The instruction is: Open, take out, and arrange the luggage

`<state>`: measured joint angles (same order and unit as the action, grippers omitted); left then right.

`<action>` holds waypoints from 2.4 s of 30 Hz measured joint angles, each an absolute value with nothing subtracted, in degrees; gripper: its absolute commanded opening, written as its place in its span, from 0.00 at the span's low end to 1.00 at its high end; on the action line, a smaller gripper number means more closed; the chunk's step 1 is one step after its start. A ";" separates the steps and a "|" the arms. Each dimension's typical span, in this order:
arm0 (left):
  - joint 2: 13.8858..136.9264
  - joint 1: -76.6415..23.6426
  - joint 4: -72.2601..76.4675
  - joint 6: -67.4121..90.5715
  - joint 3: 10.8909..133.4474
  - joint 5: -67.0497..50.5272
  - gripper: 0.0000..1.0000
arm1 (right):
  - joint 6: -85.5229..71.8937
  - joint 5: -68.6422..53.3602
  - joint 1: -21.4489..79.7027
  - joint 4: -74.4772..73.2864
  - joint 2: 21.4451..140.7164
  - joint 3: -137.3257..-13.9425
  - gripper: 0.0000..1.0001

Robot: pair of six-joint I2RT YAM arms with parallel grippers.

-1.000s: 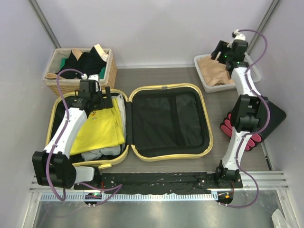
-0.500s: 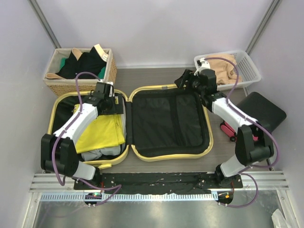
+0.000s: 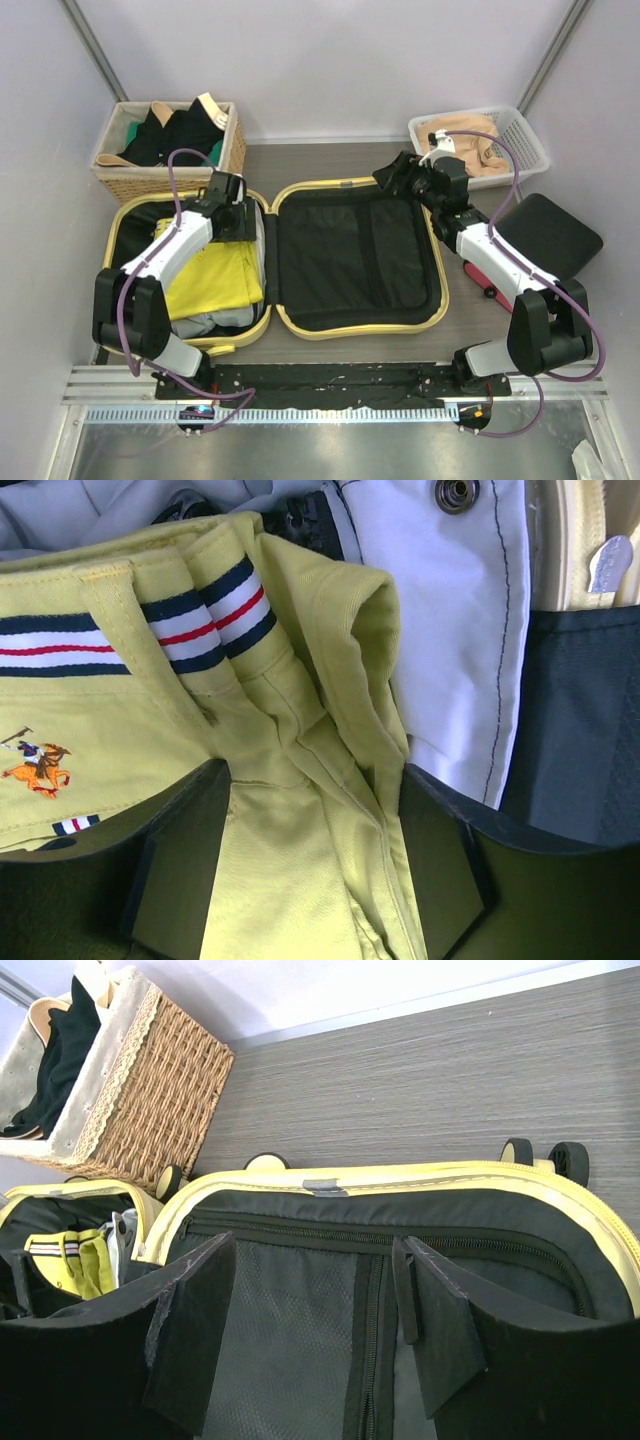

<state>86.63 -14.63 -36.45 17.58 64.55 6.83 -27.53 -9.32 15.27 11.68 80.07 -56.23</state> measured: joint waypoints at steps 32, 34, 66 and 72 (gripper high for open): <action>56.58 -15.05 -33.63 8.95 56.10 -12.93 0.00 | -28.86 -11.18 15.99 10.92 75.24 -55.51 0.70; 57.54 -16.51 -32.64 8.78 56.25 -16.53 0.00 | -29.78 -12.91 16.10 10.96 75.24 -55.51 0.73; 78.67 -45.36 -27.97 2.46 58.70 -22.48 0.00 | -38.15 -43.62 22.39 12.88 89.30 -47.99 0.99; 78.76 -45.78 -28.14 2.26 58.81 -21.98 0.00 | -38.70 -43.59 22.33 14.15 89.27 -47.99 1.00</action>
